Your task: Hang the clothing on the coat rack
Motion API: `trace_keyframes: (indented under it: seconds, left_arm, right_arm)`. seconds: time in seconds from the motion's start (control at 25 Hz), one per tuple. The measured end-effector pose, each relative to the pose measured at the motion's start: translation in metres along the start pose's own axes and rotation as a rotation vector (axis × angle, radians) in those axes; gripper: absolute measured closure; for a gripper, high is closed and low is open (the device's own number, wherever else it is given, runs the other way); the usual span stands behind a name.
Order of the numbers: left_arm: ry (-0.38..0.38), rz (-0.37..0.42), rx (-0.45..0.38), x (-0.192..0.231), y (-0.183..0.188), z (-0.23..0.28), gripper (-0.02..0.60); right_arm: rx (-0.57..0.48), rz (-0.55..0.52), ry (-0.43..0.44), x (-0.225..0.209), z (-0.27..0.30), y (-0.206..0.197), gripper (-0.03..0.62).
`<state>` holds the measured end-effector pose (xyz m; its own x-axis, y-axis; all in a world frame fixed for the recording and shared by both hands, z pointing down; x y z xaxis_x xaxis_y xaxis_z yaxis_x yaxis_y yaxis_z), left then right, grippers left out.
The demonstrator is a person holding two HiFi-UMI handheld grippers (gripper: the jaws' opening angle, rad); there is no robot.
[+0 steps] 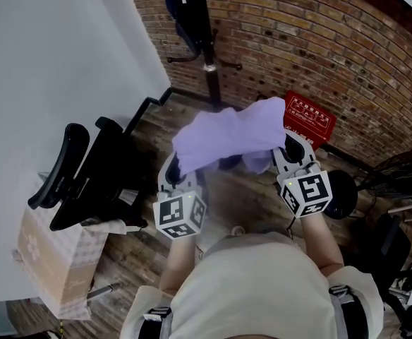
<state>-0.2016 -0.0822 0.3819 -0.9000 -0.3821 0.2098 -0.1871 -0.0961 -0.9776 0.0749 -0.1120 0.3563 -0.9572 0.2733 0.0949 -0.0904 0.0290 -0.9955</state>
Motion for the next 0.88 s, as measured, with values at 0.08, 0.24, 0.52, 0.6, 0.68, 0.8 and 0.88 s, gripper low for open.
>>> trace_keyframes:
  seconds: [0.08,0.24,0.52,0.6,0.68,0.8,0.88]
  left_arm:
    - [-0.009,0.004,0.000,0.003,0.004,0.006,0.525]
    - [-0.023,0.007,-0.009,0.006,0.010,0.020,0.525]
    - [-0.036,0.029,-0.017,0.011,0.023,0.059,0.525]
    - [-0.034,0.043,-0.024,0.013,0.029,0.075,0.525]
    - [-0.035,0.055,-0.029,0.015,0.034,0.091,0.525]
    - [-0.030,0.061,-0.033,0.020,0.042,0.116,0.525]
    - [-0.020,0.064,-0.039,0.025,0.048,0.131,0.525]
  right_arm:
    - [-0.004,-0.007,-0.004,-0.002,0.006,0.004,0.546]
    - [-0.014,-0.010,-0.006,-0.008,0.019,0.011,0.546]
    - [-0.046,-0.031,0.003,-0.029,0.056,0.025,0.545]
    - [-0.062,-0.043,0.010,-0.037,0.072,0.031,0.545]
    - [-0.080,-0.049,0.014,-0.047,0.089,0.036,0.543]
    - [-0.100,-0.056,0.022,-0.058,0.117,0.044,0.543]
    - [-0.107,-0.065,0.033,-0.064,0.135,0.049,0.543]
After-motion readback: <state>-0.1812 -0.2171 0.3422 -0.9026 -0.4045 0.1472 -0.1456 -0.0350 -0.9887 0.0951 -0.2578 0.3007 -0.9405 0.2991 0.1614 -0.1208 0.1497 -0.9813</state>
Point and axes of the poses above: the fingertips, and each gripper's own axes: z forward along the fingers, x to its left, y out of its top, the point moved 9 cm from there along -z, backward along the fingers, and after that the axes turned 13 degrees about -y, right-handed, at the moved point
